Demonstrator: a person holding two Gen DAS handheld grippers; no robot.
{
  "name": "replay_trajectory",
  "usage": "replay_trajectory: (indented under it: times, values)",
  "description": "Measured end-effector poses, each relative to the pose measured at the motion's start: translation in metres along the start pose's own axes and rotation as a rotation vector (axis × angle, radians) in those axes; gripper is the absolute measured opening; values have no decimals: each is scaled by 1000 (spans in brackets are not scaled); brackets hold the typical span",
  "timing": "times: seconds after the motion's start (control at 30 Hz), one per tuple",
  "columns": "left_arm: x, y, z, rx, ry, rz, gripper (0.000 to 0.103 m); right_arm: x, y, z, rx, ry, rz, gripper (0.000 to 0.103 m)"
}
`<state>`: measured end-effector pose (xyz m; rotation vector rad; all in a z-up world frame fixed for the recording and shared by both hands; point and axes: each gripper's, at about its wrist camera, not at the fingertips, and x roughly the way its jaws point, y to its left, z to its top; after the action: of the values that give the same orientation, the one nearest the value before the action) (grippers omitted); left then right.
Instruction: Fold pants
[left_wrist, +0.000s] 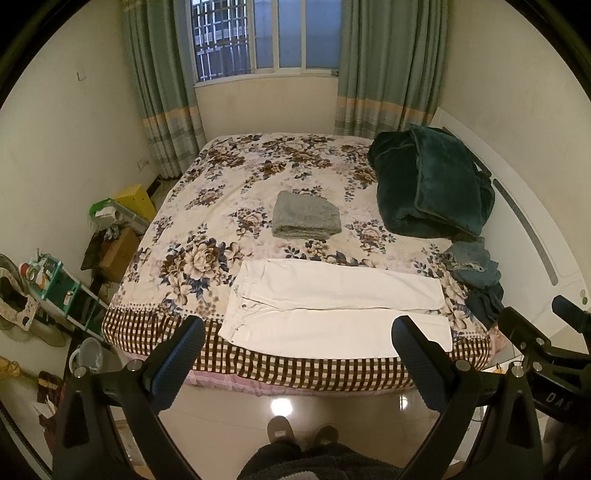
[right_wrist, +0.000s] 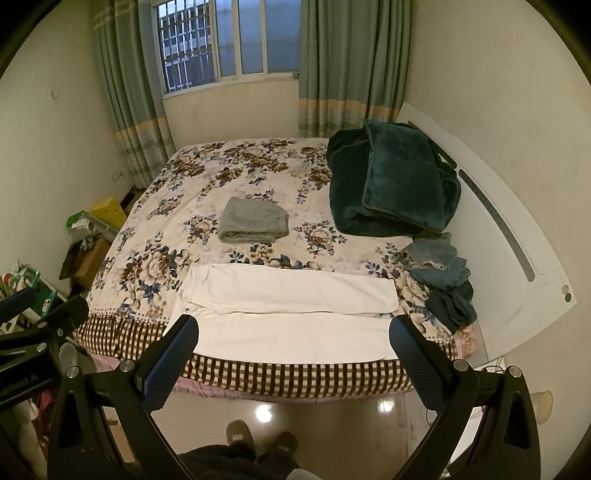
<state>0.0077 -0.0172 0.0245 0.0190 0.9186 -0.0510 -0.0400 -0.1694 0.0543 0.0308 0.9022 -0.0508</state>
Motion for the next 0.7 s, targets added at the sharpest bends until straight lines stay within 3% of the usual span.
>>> replay_trajectory:
  times: [0.17, 0.33, 0.53, 0.7]
  values:
    - [22, -11, 2, -20, -33, 62, 103, 26, -18, -1, 15, 17, -18, 103]
    - [79, -17, 14, -51, -30, 148, 103, 87, -50, 4, 60, 62, -70, 103]
    - [176, -29, 34, -38, 57, 212, 103, 196, -97, 19, 130, 144, -126, 103]
    - [268, -41, 55, -25, 154, 254, 103, 312, -136, 35, 222, 237, -139, 103]
